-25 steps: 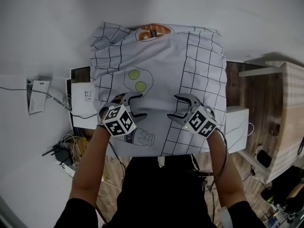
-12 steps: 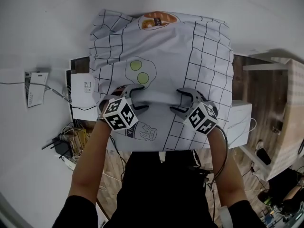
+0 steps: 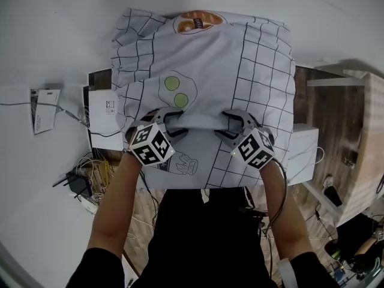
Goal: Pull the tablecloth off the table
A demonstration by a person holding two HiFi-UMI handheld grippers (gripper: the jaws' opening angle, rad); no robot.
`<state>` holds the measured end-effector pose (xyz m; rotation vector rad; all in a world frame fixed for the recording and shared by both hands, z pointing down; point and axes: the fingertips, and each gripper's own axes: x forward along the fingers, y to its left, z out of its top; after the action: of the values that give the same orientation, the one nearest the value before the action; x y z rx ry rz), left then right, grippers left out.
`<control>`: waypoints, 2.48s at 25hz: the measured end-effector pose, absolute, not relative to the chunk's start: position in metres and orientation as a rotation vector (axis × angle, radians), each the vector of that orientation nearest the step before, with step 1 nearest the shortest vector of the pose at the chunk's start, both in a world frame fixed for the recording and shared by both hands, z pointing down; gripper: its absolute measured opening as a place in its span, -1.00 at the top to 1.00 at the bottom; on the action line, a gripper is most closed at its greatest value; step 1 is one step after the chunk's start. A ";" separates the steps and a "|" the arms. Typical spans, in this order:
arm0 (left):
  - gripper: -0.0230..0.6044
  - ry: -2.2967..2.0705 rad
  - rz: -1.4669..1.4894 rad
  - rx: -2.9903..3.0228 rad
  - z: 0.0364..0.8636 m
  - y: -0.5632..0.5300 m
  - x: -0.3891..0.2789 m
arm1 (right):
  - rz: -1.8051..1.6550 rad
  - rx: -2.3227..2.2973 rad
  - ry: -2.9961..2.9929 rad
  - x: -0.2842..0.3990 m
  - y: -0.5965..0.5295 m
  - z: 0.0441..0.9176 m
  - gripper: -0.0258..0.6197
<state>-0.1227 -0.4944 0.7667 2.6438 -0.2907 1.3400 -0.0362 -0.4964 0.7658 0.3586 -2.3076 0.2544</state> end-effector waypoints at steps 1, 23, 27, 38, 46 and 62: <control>0.17 -0.294 1.342 2.642 0.766 -0.492 -0.122 | 0.259 0.363 -2.308 -0.037 -0.496 0.765 0.14; 0.88 -0.540 1.145 2.591 0.758 -0.473 -0.115 | 0.328 0.429 -2.307 -0.040 -0.470 0.755 0.84; 0.88 -0.573 1.100 2.625 0.736 -0.474 -0.114 | 0.306 0.436 -2.337 -0.040 -0.470 0.735 0.84; 0.88 -0.654 0.989 2.663 0.683 -0.470 -0.115 | 0.279 0.501 -2.366 -0.039 -0.466 0.686 0.85; 0.88 -0.695 0.933 2.689 0.647 -0.468 -0.117 | 0.263 0.548 -2.406 -0.042 -0.464 0.646 0.84; 0.88 -0.852 0.788 2.770 0.550 -0.505 -0.106 | 0.100 0.627 -2.496 -0.031 -0.497 0.555 0.85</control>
<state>-0.1057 -0.5049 0.5503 2.7695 -0.8517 0.7879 -0.0315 -0.4967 0.5551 0.6273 -2.4958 0.0996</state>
